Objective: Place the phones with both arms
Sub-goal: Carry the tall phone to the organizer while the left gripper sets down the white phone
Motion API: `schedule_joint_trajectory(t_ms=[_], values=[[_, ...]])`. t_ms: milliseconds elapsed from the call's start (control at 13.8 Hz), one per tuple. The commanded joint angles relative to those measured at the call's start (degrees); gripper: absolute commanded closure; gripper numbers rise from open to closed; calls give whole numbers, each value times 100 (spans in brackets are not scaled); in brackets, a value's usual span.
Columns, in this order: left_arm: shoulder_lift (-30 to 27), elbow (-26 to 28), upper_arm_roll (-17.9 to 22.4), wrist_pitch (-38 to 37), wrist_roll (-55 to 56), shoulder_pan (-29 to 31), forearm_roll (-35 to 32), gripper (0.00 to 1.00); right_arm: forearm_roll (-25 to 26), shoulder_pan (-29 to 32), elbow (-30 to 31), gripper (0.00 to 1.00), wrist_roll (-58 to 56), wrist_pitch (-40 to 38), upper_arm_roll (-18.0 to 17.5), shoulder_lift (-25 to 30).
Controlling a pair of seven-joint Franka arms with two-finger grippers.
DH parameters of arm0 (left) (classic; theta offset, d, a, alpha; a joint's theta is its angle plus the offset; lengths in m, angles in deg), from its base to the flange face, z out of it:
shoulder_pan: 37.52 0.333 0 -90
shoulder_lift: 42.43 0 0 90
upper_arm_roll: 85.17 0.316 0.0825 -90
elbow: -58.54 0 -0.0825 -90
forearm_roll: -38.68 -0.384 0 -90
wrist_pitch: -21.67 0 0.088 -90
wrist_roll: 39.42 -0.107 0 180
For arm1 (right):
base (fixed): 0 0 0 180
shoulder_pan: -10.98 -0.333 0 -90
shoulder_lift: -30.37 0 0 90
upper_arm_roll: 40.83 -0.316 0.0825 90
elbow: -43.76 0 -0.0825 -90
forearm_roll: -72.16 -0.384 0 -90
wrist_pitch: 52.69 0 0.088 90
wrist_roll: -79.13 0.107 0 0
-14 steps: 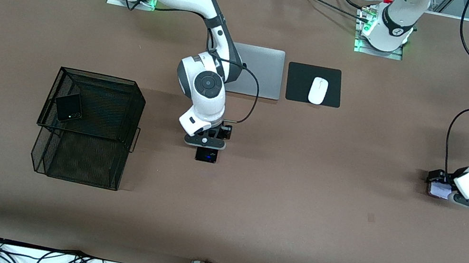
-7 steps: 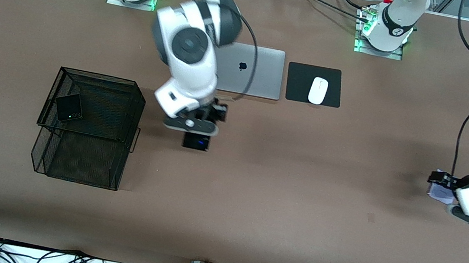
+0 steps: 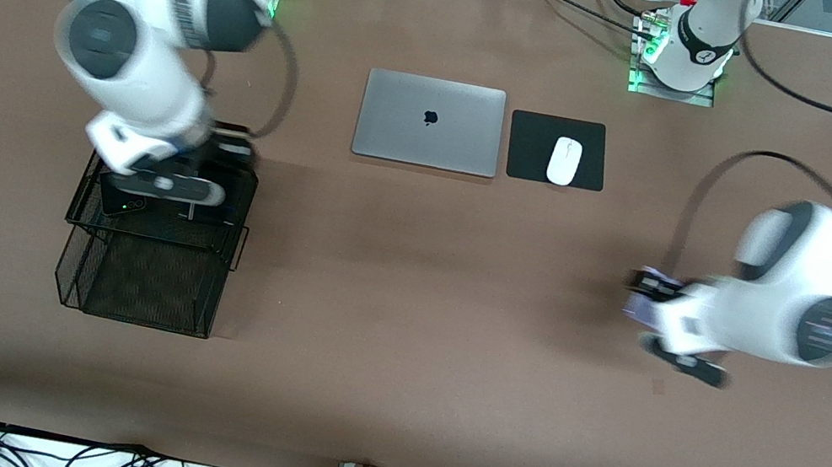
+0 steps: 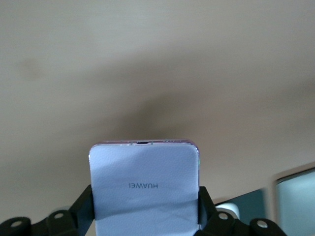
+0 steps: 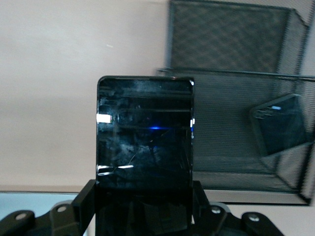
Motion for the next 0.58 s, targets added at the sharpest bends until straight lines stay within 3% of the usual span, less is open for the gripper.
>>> schedule_joint_trajectory(t_ms=[0, 218, 508], values=[[411, -195, 131, 638, 1434, -1112, 53, 64, 145, -113, 1172, 100, -696, 788, 361, 597], [842, -195, 140, 1956, 2202, -1677, 62, 64, 101, -104, 1691, 100, -849, 1728, 407, 370], [1335, -186, 131, 3803, 2378, -2248, 79, 64, 5, -113, 1851, 100, -857, 2258, 363, -61]])
